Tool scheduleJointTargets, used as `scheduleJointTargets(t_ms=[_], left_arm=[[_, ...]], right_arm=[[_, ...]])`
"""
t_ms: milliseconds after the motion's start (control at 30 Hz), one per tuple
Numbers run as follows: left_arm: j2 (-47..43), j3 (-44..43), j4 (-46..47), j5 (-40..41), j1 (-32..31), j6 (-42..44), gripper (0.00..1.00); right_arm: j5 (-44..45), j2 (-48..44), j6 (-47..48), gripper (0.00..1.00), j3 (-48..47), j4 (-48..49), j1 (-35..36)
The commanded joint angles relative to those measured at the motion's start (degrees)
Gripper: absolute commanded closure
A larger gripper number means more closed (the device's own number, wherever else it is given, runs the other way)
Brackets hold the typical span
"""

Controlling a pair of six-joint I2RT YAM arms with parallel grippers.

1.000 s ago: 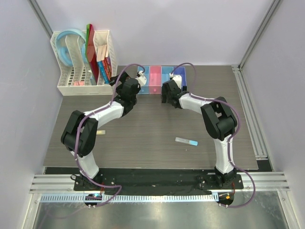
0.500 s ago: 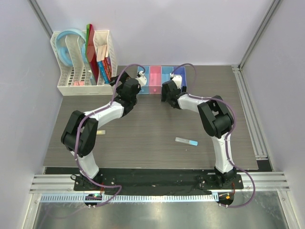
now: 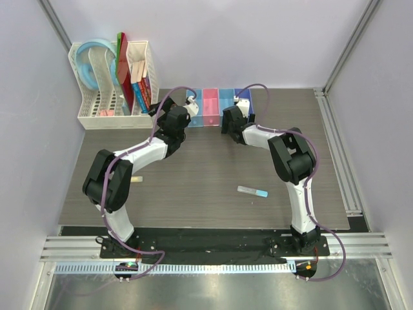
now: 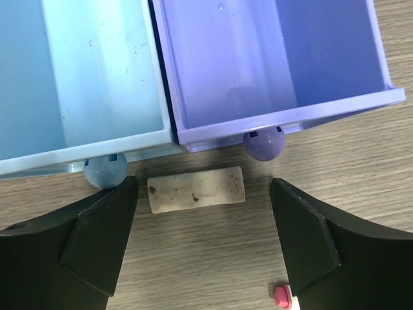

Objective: Sort the stationery into containers
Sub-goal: Pick up the stationery from the center of the board.

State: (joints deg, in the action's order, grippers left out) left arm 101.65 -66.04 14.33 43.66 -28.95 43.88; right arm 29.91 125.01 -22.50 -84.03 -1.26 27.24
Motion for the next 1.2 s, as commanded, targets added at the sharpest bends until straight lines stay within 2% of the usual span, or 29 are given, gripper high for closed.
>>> scheduleJointTargets(t_ms=[0, 233, 600, 733, 1167], left_arm=[[-0.22, -0.76, 1.49, -0.15, 0.30, -0.90, 0.00], [-0.22, -1.20, 1.05, 0.02, 0.30, -0.90, 0.00], [-0.22, -2.16, -0.26, 0.02, 0.30, -1.25, 0.00], [-0.83, -2.86, -2.19, 0.02, 0.30, -2.48, 0.00], [-0.48, -3.30, -8.60, -1.81, 1.96, -6.17, 0.00]], right_arm=[[0.50, 2.08, 1.49, 0.13, -1.49, 0.03, -0.44], [-2.40, 2.87, 3.43, 0.22, -2.89, -0.50, -0.44], [-2.67, 1.82, 4.75, 0.50, -2.54, -1.99, -0.09], [-2.84, -0.03, 5.10, 0.57, -2.02, -2.87, 0.00], [-5.48, -13.56, 7.65, 0.58, -0.43, -8.93, 1.06]])
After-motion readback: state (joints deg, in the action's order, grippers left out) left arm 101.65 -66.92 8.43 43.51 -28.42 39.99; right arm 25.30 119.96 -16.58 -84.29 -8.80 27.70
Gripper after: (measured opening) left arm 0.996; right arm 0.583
